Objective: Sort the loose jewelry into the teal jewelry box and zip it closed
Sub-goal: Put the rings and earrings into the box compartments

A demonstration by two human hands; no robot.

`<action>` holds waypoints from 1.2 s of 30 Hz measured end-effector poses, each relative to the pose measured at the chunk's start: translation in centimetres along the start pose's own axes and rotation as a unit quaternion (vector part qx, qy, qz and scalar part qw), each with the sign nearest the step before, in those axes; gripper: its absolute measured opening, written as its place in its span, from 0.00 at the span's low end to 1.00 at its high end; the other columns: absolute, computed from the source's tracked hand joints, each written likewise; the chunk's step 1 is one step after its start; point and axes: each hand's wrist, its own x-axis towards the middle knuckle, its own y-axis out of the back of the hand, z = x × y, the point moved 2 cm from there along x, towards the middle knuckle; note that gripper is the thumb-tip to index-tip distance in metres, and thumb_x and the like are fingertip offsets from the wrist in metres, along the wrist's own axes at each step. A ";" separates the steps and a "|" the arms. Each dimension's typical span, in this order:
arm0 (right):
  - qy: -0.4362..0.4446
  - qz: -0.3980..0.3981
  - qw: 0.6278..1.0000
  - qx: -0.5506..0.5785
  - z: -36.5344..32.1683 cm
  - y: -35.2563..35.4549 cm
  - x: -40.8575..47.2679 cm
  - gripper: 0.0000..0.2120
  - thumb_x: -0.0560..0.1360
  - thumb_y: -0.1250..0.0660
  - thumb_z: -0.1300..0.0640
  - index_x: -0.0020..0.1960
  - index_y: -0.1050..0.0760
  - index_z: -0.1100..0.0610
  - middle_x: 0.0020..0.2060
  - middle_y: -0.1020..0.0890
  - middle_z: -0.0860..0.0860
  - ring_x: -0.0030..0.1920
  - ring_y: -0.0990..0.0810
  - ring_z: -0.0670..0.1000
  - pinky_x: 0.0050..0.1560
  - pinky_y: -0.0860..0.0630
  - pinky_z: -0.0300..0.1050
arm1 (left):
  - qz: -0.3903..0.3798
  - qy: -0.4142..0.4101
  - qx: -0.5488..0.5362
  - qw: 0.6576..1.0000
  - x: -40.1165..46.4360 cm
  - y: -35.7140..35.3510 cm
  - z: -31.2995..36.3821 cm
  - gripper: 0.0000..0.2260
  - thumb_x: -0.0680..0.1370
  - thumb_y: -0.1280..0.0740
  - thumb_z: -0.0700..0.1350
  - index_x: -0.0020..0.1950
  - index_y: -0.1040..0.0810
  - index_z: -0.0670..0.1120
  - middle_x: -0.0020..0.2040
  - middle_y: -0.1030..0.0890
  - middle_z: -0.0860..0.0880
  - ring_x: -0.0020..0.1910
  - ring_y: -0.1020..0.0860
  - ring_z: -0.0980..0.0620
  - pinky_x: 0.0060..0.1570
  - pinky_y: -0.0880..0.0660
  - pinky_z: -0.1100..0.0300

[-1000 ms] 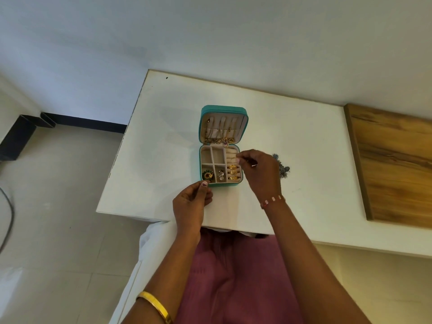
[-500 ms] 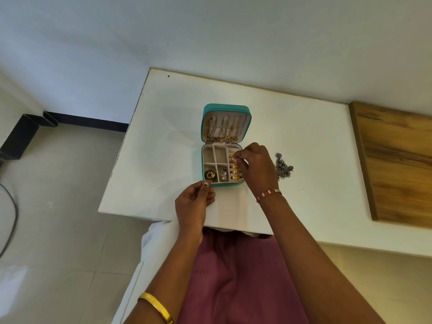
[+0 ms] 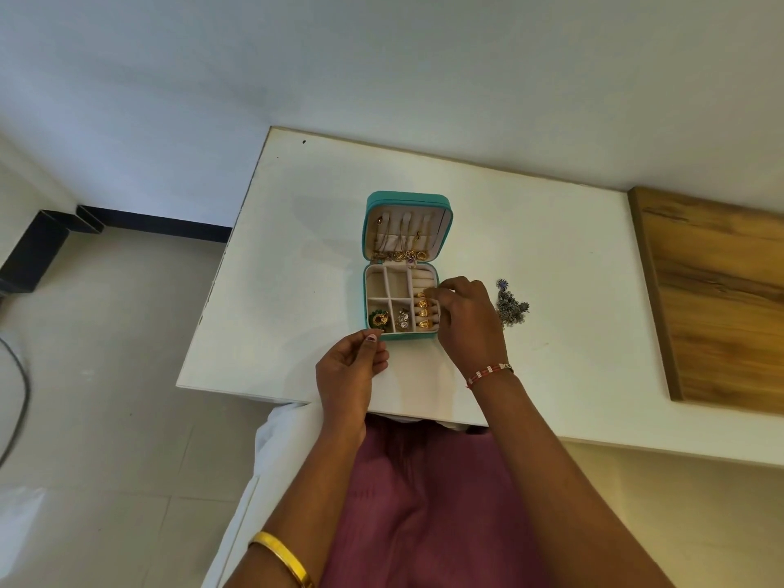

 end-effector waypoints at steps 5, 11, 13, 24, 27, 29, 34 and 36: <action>0.000 -0.007 1.000 0.004 0.2 -0.4 -0.1 0.15 0.70 0.38 0.72 0.54 0.21 0.64 0.53 0.22 0.62 0.54 0.26 0.62 0.46 0.25 0.51 | -0.004 -0.002 0.002 1.000 0.0 0.0 0.0 0.06 0.76 0.35 0.37 0.45 0.20 0.46 0.38 0.18 0.46 0.35 0.20 0.54 0.38 0.21 0.66; -0.082 0.134 0.981 0.111 2.0 0.3 -3.0 0.13 0.72 0.39 0.71 0.53 0.21 0.62 0.44 0.21 0.59 0.46 0.23 0.59 0.45 0.26 0.45 | -0.013 -0.031 0.053 0.998 -0.5 -0.4 0.1 0.06 0.76 0.35 0.38 0.45 0.21 0.48 0.37 0.18 0.48 0.33 0.20 0.57 0.37 0.22 0.67; -0.135 0.180 0.964 0.140 2.9 0.6 -4.3 0.12 0.73 0.38 0.70 0.51 0.21 0.62 0.44 0.21 0.59 0.45 0.22 0.59 0.42 0.24 0.45 | -0.024 -0.037 0.070 0.997 -0.9 -0.7 0.0 0.06 0.76 0.36 0.38 0.44 0.21 0.48 0.37 0.18 0.48 0.34 0.20 0.56 0.37 0.22 0.66; -0.260 0.115 0.953 0.105 5.5 -0.3 -5.2 0.20 0.74 0.37 0.65 0.66 0.31 0.61 0.53 0.29 0.63 0.54 0.28 0.60 0.56 0.32 0.45 | -0.120 0.019 0.117 0.986 -2.4 -2.9 -1.7 0.07 0.77 0.37 0.37 0.52 0.21 0.40 0.39 0.19 0.44 0.39 0.20 0.50 0.39 0.20 0.64; -0.257 0.128 0.952 0.104 5.7 -0.2 -5.1 0.17 0.73 0.35 0.66 0.62 0.27 0.63 0.50 0.28 0.63 0.51 0.26 0.61 0.52 0.30 0.46 | -0.125 0.023 0.114 0.985 -2.3 -2.8 -1.7 0.07 0.77 0.37 0.37 0.51 0.21 0.39 0.40 0.19 0.43 0.39 0.19 0.48 0.38 0.20 0.64; -0.265 0.117 0.950 0.116 5.7 -0.1 -5.3 0.14 0.72 0.34 0.66 0.57 0.25 0.64 0.50 0.27 0.63 0.51 0.26 0.61 0.51 0.31 0.45 | -0.127 0.025 0.109 0.986 -2.3 -2.7 -1.6 0.07 0.77 0.37 0.37 0.52 0.21 0.39 0.40 0.19 0.43 0.39 0.20 0.48 0.38 0.20 0.64; -0.241 0.088 0.960 0.116 5.2 -0.3 -6.0 0.07 0.70 0.32 0.65 0.48 0.23 0.64 0.47 0.25 0.61 0.49 0.25 0.60 0.48 0.34 0.41 | -0.128 0.029 0.106 0.986 -2.3 -2.8 -1.7 0.07 0.77 0.37 0.37 0.52 0.21 0.39 0.41 0.19 0.43 0.39 0.19 0.48 0.37 0.20 0.65; -0.237 0.074 0.961 0.120 4.9 -0.4 -6.1 0.11 0.70 0.32 0.65 0.52 0.24 0.63 0.48 0.25 0.61 0.49 0.25 0.60 0.48 0.31 0.44 | -0.129 0.029 0.107 0.985 -2.2 -2.7 -1.7 0.07 0.77 0.37 0.37 0.52 0.21 0.39 0.40 0.19 0.43 0.39 0.19 0.48 0.37 0.20 0.65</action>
